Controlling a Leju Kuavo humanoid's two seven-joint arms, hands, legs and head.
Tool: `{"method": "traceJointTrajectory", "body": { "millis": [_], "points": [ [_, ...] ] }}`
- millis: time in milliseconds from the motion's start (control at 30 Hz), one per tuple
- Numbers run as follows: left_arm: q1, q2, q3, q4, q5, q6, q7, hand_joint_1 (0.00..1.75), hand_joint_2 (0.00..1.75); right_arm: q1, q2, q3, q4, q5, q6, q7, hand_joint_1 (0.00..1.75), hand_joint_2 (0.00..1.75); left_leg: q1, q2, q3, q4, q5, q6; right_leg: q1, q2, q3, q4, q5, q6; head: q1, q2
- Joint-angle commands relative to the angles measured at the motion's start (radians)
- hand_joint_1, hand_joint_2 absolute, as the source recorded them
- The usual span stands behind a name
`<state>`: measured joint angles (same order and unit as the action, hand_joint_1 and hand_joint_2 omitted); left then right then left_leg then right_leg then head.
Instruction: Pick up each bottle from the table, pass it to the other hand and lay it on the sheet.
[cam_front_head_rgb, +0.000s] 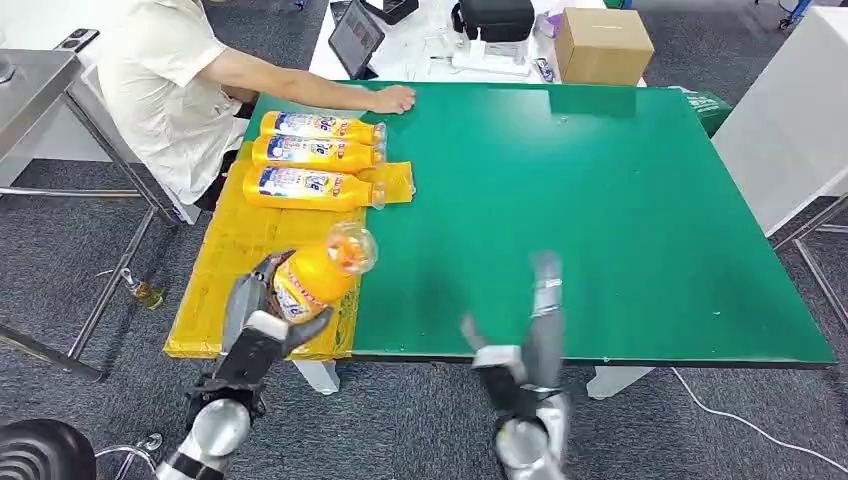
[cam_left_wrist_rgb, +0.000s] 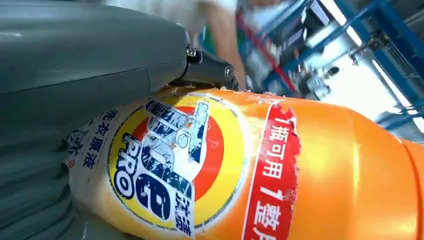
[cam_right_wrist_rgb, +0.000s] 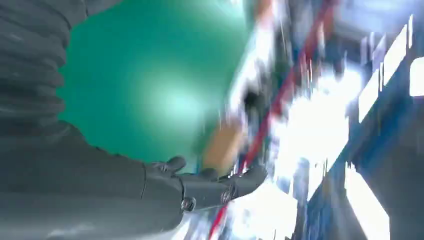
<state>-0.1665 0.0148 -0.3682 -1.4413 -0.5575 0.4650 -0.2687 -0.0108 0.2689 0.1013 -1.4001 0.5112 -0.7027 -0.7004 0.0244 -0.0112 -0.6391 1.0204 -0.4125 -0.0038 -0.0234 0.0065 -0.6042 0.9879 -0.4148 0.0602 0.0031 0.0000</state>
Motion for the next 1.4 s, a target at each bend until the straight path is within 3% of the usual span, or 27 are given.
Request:
{"method": "traceJointTrajectory", "body": {
  "millis": [33,300,533,667,700,767,833,900,1133,1167,1200,1400],
  "points": [
    [-0.352,-0.013,-0.043,0.475,-0.376,-0.034,0.142,1.75,1.75,-0.008,0.080,-0.123,-0.198,-0.053,0.005,0.002,0.00,1.75,-0.001,-0.004,0.002,0.000,0.001,0.002,0.000,-0.005,0.003,0.000,-0.001,-0.002,-0.001,0.000],
    [-0.370,-0.025,-0.046,0.515,-0.390,-0.043,0.147,1.75,1.75,-0.014,0.080,-0.114,-0.181,-0.054,0.005,0.002,0.00,1.75,-0.001,0.001,0.003,0.000,0.001,0.000,0.000,-0.001,0.002,0.000,0.002,-0.005,-0.001,0.000],
    [-0.561,-0.130,-0.061,0.892,-0.409,-0.223,0.162,1.75,1.75,-0.056,0.039,0.011,-0.028,-0.149,0.005,0.002,0.00,1.75,0.000,-0.001,0.003,0.000,0.002,0.001,0.001,-0.003,0.004,-0.001,0.002,-0.005,-0.001,0.000],
    [-0.586,-0.156,-0.010,0.974,-0.330,-0.285,0.142,1.75,1.75,-0.060,0.023,0.032,0.019,-0.173,0.005,0.002,0.00,1.75,0.000,0.001,0.003,-0.001,0.002,0.000,0.001,0.000,0.004,-0.002,0.003,-0.005,-0.001,0.000],
    [-0.588,-0.158,-0.008,0.980,-0.324,-0.292,0.136,1.57,1.75,-0.060,0.022,0.032,0.023,-0.171,0.005,0.002,0.00,1.75,0.000,0.001,0.005,-0.001,0.001,0.001,0.002,0.000,0.006,-0.002,0.003,-0.006,-0.001,0.000],
    [-0.594,-0.163,-0.003,1.003,-0.308,-0.325,0.141,0.70,1.75,-0.062,0.013,0.035,0.045,-0.183,0.005,0.002,0.00,1.75,0.001,0.002,0.005,-0.001,0.001,0.000,0.002,0.000,0.005,-0.002,0.002,-0.005,0.000,0.000],
    [-0.600,-0.165,-0.010,1.016,-0.307,-0.349,0.144,0.31,1.75,-0.065,0.006,0.041,0.059,-0.193,0.005,0.002,0.00,1.75,0.000,0.002,0.003,-0.001,0.001,0.000,0.001,0.001,0.003,-0.001,0.003,-0.004,-0.001,0.000],
    [-0.601,-0.165,-0.016,1.021,-0.310,-0.346,0.150,0.12,1.75,-0.070,0.005,0.042,0.069,-0.195,0.005,0.002,0.00,1.75,0.000,0.002,0.006,-0.001,0.000,0.001,0.002,0.001,0.007,-0.002,0.001,-0.006,-0.001,0.000],
    [-0.595,-0.164,-0.017,1.022,-0.311,-0.342,0.147,0.12,1.75,-0.074,0.012,0.033,0.082,-0.188,0.011,0.002,0.00,1.75,0.000,0.003,0.003,0.000,0.001,0.000,0.001,0.001,0.003,-0.001,0.002,-0.005,-0.001,0.000],
    [-0.598,-0.164,-0.022,1.028,-0.313,-0.354,0.150,0.00,1.75,-0.078,0.007,0.039,0.096,-0.194,0.005,0.002,0.00,1.75,0.000,0.002,0.002,0.000,0.001,0.000,0.001,0.001,0.002,-0.001,0.003,-0.004,-0.001,0.000],
    [-0.597,-0.162,-0.025,1.031,-0.313,-0.361,0.150,0.00,1.75,-0.080,0.004,0.043,0.109,-0.199,0.005,0.002,0.00,1.75,0.000,0.003,0.007,-0.001,0.000,0.001,0.002,0.001,0.008,-0.002,0.002,-0.006,0.000,0.000],
    [-0.591,-0.151,-0.053,1.025,-0.325,-0.393,0.151,0.00,1.75,-0.081,-0.003,0.035,0.124,-0.196,0.005,0.002,0.00,1.75,0.000,0.003,0.004,-0.001,0.001,0.000,0.001,0.002,0.005,-0.001,0.003,-0.005,-0.001,0.000]
  ]
}}
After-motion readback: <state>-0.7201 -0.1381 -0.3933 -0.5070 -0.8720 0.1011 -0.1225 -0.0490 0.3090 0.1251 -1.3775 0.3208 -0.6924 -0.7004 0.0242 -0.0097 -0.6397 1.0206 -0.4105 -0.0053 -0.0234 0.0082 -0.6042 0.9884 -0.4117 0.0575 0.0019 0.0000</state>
